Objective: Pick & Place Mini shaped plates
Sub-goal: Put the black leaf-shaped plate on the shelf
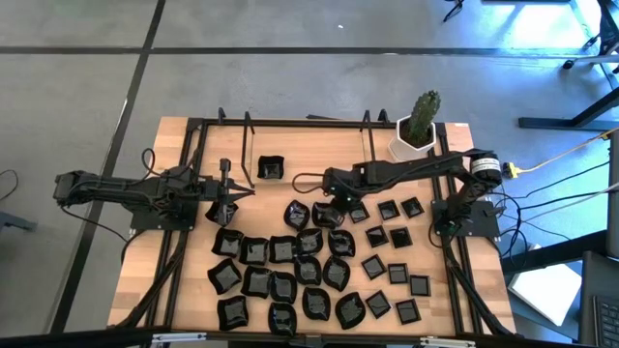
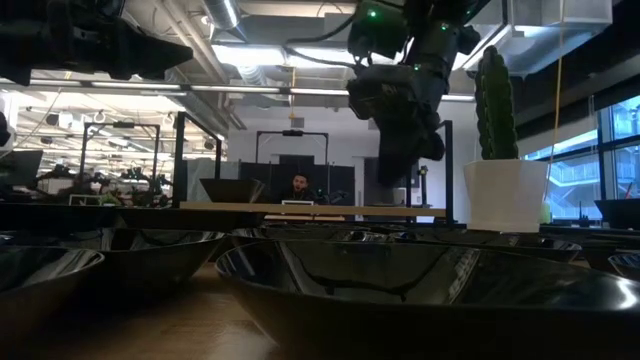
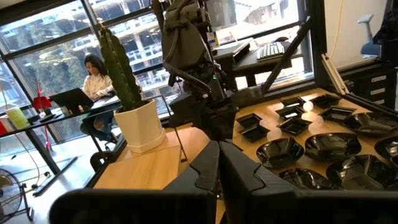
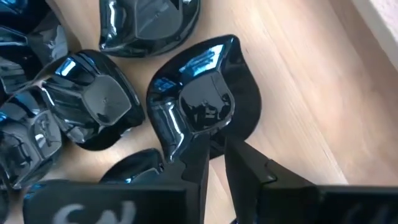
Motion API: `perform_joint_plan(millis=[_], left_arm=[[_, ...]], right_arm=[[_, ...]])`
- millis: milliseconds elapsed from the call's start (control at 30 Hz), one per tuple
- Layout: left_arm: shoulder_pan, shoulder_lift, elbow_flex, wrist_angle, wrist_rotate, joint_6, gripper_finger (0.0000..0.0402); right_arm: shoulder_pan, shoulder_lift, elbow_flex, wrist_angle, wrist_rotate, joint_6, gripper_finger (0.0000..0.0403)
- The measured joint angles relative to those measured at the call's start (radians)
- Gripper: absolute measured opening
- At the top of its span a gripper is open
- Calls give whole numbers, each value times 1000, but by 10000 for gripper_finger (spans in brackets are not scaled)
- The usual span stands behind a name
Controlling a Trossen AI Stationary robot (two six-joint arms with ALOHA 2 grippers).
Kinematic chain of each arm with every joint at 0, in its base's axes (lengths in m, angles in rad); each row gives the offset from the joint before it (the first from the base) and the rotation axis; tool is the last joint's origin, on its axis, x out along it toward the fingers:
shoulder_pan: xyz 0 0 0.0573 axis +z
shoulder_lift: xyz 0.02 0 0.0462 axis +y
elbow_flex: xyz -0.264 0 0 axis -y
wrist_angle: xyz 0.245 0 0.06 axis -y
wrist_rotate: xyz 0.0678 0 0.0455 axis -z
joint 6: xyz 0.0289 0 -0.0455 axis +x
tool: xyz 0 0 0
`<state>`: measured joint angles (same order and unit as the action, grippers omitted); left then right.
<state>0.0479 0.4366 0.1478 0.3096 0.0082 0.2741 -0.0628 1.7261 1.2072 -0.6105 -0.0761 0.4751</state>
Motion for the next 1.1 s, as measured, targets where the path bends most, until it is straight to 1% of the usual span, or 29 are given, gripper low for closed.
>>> perform_joint_plan(millis=[200, 367, 467, 800, 967, 1100], left_arm=[[0, 0, 0, 0, 0, -2, 4], [0, 0, 0, 0, 1, -3, 8], [0, 0, 0, 0, 1, -10, 6], [0, 0, 0, 0, 1, -10, 8], [0, 0, 0, -1, 1, -10, 4], [0, 0, 0, -1, 0, -10, 7]], right_arm=[[0, 51, 0, -11, -23, 62, 94], [-8, 90, 0, -1, -26, 68, 132], [-17, 106, 0, 8, -26, 69, 145], [-36, 171, 0, 36, -32, 66, 149], [-39, 174, 0, 49, -51, 41, 149], [-39, 174, 0, 56, -51, 36, 138]])
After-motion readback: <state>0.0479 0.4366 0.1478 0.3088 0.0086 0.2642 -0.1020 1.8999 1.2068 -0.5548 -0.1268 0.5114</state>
